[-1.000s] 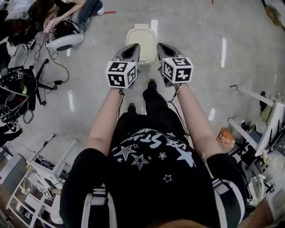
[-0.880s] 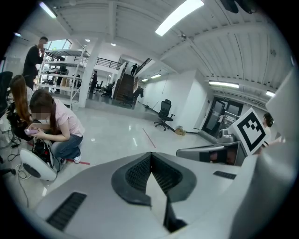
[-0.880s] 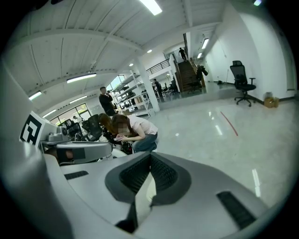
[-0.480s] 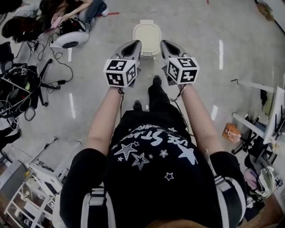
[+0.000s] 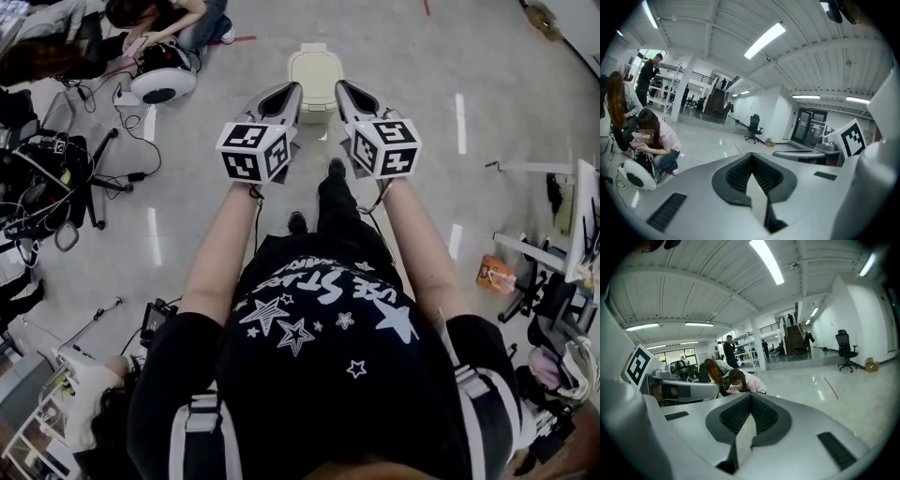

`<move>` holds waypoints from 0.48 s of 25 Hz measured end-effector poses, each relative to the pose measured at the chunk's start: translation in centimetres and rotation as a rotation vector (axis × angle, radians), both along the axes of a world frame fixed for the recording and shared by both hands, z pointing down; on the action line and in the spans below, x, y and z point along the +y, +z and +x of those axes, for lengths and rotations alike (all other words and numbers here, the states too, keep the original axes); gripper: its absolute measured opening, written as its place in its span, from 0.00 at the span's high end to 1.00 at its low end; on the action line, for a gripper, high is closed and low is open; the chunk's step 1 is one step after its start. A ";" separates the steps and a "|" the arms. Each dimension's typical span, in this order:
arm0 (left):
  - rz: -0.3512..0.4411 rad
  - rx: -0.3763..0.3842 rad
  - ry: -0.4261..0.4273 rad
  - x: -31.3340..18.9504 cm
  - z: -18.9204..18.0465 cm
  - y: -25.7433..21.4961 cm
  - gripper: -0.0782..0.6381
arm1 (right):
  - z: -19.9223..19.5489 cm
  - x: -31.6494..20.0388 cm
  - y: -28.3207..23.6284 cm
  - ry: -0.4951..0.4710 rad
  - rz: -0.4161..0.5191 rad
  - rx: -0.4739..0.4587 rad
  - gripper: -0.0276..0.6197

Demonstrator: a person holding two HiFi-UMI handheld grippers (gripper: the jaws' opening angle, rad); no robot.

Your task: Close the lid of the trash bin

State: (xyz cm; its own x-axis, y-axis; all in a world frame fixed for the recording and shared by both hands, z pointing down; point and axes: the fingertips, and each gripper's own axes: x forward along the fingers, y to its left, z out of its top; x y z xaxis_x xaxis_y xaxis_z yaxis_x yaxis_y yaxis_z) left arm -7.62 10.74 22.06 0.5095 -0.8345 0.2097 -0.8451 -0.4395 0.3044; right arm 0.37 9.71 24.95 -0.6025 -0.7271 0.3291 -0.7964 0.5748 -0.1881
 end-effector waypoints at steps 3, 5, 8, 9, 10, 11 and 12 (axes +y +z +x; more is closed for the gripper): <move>0.038 0.020 0.010 1.7 -0.1 -2.0 0.88 | -0.3 1.8 -1.9 0.004 0.039 -0.017 0.95; 0.061 0.027 0.017 2.7 -0.1 -3.1 0.88 | -0.4 3.0 -3.1 0.005 0.061 -0.027 0.95; 0.079 0.042 0.031 3.9 0.0 -4.0 0.88 | -0.2 4.7 -4.4 0.016 0.084 -0.027 0.95; 0.082 0.045 0.034 4.3 0.0 -4.2 0.88 | -0.3 5.2 -4.8 0.018 0.089 -0.027 0.95; 0.085 0.047 0.035 4.7 -0.2 -4.3 0.88 | -0.5 5.8 -5.1 0.018 0.093 -0.027 0.95; 0.087 0.046 0.035 5.0 -0.4 -4.4 0.88 | -0.7 6.2 -5.3 0.015 0.098 -0.028 0.95; 0.090 0.045 0.032 5.4 -0.5 -4.5 0.88 | -0.8 6.7 -5.6 0.009 0.104 -0.028 0.95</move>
State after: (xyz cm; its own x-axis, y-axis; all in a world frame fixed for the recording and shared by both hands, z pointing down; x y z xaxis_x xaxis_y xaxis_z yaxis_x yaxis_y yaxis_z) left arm -8.14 16.11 17.55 0.5436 -0.8320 0.1110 -0.8165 -0.4934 0.2999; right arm -0.48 16.37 19.34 -0.6037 -0.7618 0.2347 -0.7969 0.5851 -0.1505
